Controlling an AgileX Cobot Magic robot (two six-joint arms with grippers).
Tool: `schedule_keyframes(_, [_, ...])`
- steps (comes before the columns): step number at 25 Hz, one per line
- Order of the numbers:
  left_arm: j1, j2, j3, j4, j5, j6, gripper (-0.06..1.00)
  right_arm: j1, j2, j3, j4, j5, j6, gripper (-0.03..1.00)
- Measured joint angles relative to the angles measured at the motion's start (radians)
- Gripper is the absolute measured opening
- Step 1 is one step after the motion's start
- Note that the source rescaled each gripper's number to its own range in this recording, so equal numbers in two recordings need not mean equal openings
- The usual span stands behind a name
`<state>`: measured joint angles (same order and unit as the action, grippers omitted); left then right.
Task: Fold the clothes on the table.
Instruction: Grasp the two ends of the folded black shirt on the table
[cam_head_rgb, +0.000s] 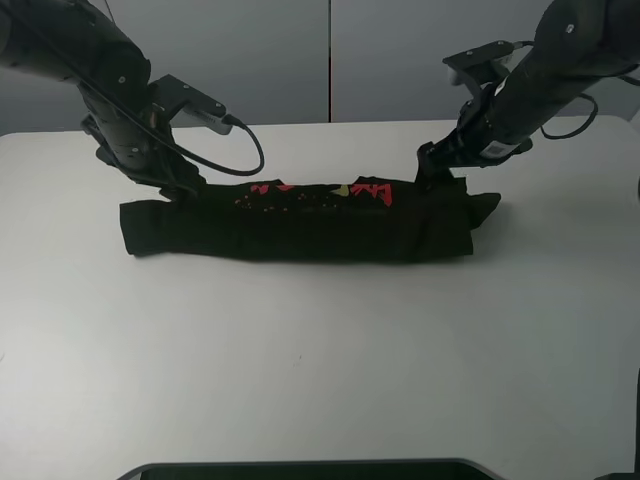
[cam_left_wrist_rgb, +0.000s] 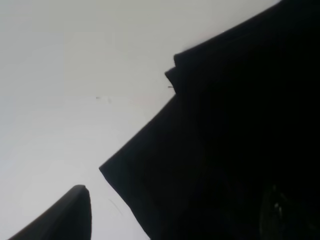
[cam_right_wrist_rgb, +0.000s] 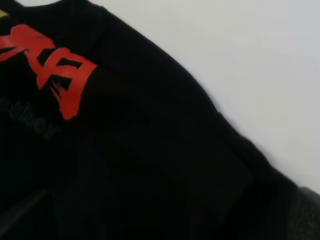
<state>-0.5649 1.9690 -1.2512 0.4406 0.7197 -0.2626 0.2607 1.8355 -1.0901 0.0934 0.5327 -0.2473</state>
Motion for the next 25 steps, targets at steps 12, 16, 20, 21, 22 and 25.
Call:
schedule_keyframes(12, [0.126,0.000,-0.029,-0.266,0.134,0.104,0.88,0.000,0.012,-0.077,-0.083,0.202,0.218,1.00])
schedule_keyframes(16, [0.126,0.002,-0.029,-0.280,0.115,0.108,0.87,0.000,0.044,-0.078,-0.083,0.221,0.236,1.00])
schedule_keyframes(20, [0.126,0.043,-0.029,-0.280,0.104,0.108,0.84,0.000,0.060,-0.078,-0.083,0.227,0.247,1.00])
schedule_keyframes(21, [0.126,0.060,-0.029,-0.284,0.104,0.108,0.84,0.000,0.060,-0.078,-0.083,0.227,0.247,1.00])
schedule_keyframes(22, [0.126,0.082,-0.029,-0.288,0.104,0.108,0.84,0.000,0.060,-0.078,-0.083,0.227,0.247,1.00])
schedule_keyframes(25, [0.126,0.134,-0.029,-0.309,0.084,0.108,0.84,0.000,0.060,-0.078,-0.083,0.233,0.247,1.00])
